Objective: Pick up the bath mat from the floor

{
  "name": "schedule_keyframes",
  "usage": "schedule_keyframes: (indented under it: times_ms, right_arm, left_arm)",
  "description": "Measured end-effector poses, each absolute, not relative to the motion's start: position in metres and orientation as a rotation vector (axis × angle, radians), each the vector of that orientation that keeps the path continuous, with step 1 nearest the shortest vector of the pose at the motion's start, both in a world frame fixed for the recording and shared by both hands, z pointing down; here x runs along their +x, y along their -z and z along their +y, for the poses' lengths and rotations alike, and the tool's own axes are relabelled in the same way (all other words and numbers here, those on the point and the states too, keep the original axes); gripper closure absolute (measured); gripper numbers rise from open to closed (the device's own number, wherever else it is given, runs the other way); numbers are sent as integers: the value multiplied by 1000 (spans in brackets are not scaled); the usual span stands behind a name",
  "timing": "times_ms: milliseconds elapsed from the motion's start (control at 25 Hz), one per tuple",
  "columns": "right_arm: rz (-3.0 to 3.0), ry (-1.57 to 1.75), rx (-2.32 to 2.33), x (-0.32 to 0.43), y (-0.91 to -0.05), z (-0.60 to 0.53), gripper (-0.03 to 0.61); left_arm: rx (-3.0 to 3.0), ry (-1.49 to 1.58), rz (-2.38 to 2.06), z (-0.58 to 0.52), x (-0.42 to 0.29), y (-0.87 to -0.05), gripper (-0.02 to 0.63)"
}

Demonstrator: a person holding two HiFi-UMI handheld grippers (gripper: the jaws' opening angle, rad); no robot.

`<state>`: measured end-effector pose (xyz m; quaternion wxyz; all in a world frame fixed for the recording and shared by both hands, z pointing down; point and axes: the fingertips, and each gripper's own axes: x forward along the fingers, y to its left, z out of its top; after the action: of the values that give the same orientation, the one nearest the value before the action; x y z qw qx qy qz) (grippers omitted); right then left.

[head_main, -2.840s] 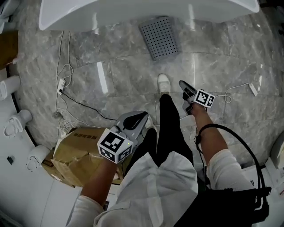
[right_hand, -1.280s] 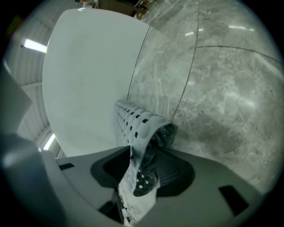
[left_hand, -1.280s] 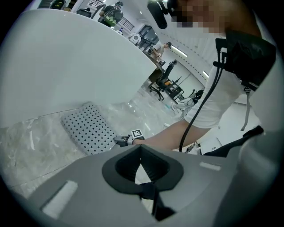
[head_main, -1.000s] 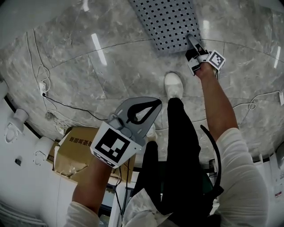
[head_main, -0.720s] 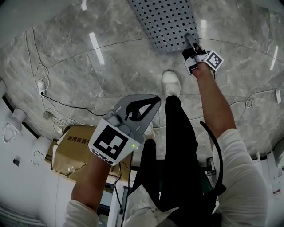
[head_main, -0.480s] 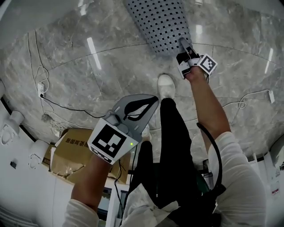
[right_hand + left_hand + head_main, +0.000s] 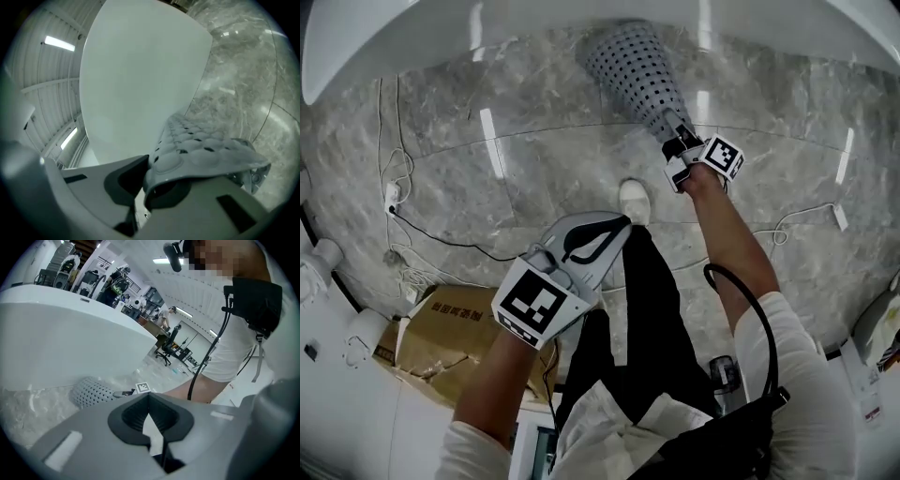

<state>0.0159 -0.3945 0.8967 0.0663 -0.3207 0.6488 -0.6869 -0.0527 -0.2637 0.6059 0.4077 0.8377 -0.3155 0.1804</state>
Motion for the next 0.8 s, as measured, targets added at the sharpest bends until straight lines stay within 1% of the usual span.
schedule_keyframes:
  times_ms: [440, 800]
  right_arm:
    - [2176, 2059, -949, 28, -764, -372, 565]
    - [2307, 1955, -904, 56, -608, -303, 566]
  left_arm:
    - [2165, -350, -913, -250, -66, -498, 607]
    - [2265, -272, -1002, -193, -87, -385, 607]
